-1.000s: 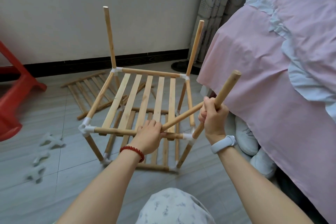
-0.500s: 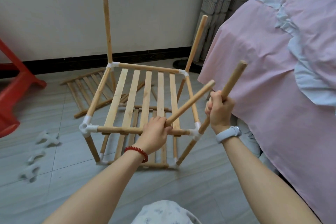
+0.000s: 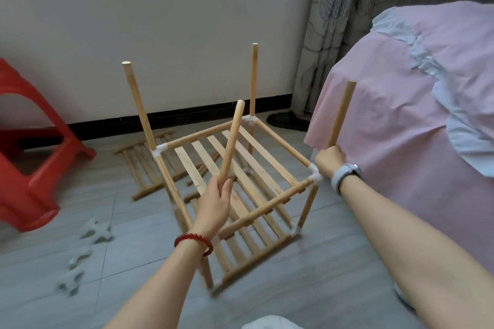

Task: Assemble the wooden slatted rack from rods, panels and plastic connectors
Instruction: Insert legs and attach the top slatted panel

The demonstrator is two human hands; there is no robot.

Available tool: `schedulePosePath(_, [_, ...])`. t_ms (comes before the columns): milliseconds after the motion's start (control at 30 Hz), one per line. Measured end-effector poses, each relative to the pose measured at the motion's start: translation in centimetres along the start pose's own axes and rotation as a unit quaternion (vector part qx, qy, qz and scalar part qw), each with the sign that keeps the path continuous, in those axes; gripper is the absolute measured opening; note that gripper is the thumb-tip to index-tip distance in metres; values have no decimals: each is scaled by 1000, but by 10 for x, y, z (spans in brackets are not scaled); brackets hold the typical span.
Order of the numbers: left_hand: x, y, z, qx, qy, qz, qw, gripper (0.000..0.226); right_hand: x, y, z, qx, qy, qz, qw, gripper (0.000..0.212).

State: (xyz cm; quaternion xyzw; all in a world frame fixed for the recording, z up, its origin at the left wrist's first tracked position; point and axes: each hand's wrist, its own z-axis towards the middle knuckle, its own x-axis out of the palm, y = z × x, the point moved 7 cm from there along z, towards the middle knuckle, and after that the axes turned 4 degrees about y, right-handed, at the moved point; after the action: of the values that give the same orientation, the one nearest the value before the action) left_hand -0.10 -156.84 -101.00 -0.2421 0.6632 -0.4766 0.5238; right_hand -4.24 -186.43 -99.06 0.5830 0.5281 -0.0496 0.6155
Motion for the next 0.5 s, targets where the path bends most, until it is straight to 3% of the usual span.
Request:
schedulePosePath(67, [-4, -1, -2, -13, 34, 1, 999, 22, 21, -6, -26, 24, 4, 39, 999, 51])
schedulePosePath(133, [-7, -1, -7, -17, 94, -19, 995, 24, 49, -1, -60, -9, 52, 140, 989, 45])
schedulePosePath(200, [-9, -1, -13, -10, 152, -8, 988, 22, 83, 23, -98, -80, 195, 257, 943, 25])
schedulePosePath(267, [-17, 0, -20, 12, 174, 46, 984, 24, 104, 53, -132, -134, 301, 344, 879, 20])
schedulePosePath(333, [-28, 0, -26, 25, 189, 78, 979, 25, 110, 75, -150, -135, 312, 407, 848, 17])
schedulePosePath(433, [-46, 14, -31, 26, 200, 135, 970, 21, 110, 87, -160, -133, 254, 425, 858, 13])
schedulePosePath(500, [-62, 39, -31, 11, 178, 225, 958, 35, 108, 87, -169, -156, 227, 421, 864, 10])
